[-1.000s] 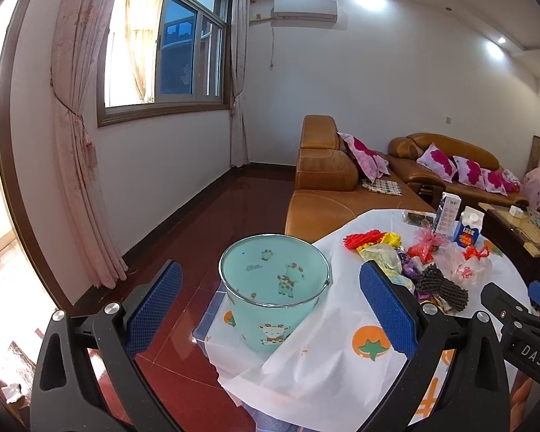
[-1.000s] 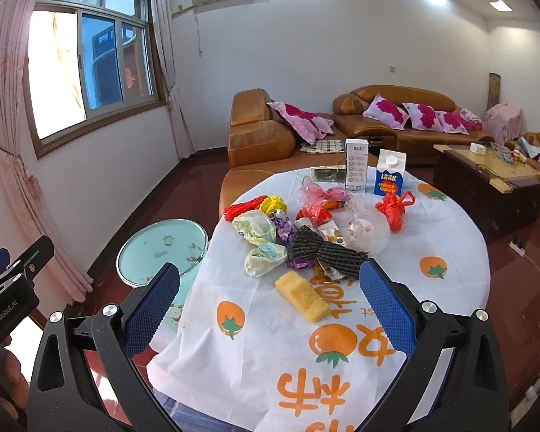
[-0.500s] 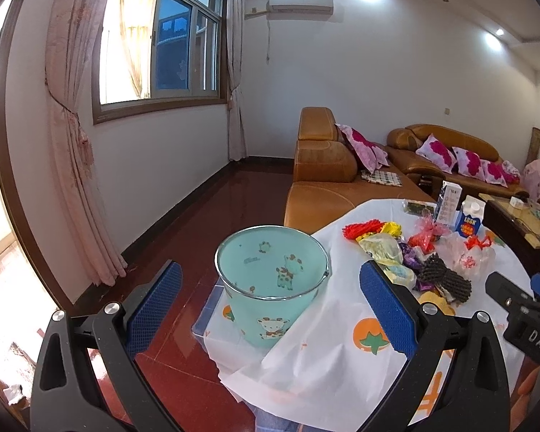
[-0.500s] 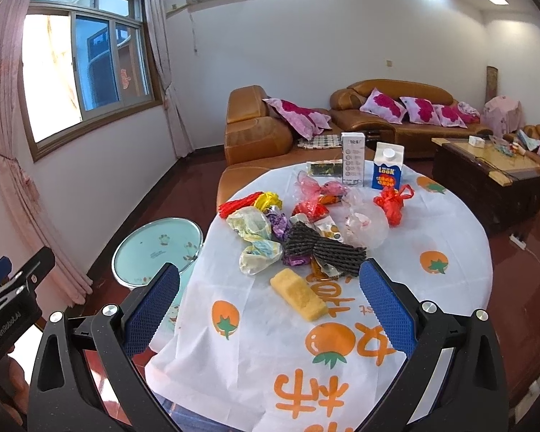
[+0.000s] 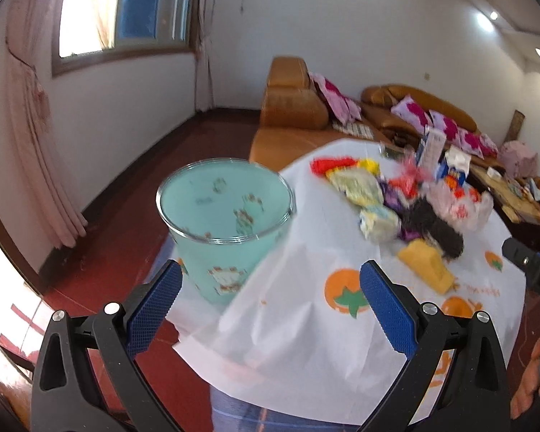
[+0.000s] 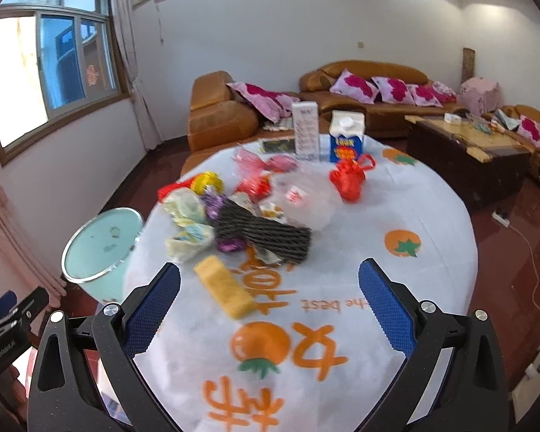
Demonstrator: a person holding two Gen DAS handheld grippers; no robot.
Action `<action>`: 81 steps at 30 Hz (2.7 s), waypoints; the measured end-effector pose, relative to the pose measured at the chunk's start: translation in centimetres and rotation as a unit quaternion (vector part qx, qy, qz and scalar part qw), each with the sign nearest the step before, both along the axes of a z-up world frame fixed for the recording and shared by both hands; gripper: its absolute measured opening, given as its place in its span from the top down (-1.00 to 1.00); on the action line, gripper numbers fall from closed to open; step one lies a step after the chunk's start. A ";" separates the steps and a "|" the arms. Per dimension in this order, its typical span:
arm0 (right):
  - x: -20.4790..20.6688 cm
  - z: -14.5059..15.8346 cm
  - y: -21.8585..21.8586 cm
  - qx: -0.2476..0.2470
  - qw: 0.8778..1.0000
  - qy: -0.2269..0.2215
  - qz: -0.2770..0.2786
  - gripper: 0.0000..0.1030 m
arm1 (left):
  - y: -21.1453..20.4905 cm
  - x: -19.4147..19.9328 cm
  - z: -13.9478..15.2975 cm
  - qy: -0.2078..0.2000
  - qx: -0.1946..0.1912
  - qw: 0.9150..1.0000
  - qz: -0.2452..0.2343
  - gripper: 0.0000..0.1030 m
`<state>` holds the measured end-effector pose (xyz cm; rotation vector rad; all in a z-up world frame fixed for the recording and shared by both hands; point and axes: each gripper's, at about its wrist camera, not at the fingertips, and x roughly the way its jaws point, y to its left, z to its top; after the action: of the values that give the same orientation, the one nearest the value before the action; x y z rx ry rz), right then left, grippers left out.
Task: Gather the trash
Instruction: 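Grasp the yellow sponge with the right gripper while the left gripper grasps a yellow-white wrapper, then carry the yellow sponge and yellow-white wrapper over the blue bin with both grippers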
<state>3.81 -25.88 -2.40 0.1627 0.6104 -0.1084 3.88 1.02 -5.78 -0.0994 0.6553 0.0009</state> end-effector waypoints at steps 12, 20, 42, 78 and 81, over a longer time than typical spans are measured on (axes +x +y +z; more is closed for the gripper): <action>4.5 -3.4 1.4 0.005 0.993 0.057 0.099 -0.57 | -2.8 3.4 -3.5 0.055 0.056 0.996 -0.036 -0.88; 7.7 -5.9 2.8 -0.008 0.984 0.102 0.144 -0.23 | -2.8 5.3 -4.2 0.074 0.053 0.995 -0.033 -0.88; 9.4 0.3 -2.9 0.014 0.994 0.022 0.106 0.41 | -10.8 16.0 -3.5 0.077 0.020 0.993 -0.093 -0.69; 9.7 0.7 1.6 0.018 0.994 0.024 0.100 0.41 | -6.3 15.0 -2.0 0.065 -0.034 0.991 -0.109 0.43; 9.7 0.4 1.7 0.021 0.995 0.030 0.096 0.41 | -5.9 14.5 -1.9 0.064 -0.035 0.991 -0.109 0.43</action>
<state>13.55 -24.18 -2.02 0.1414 0.6861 0.0860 18.36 -4.88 -7.68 -0.0963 0.7911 -0.2278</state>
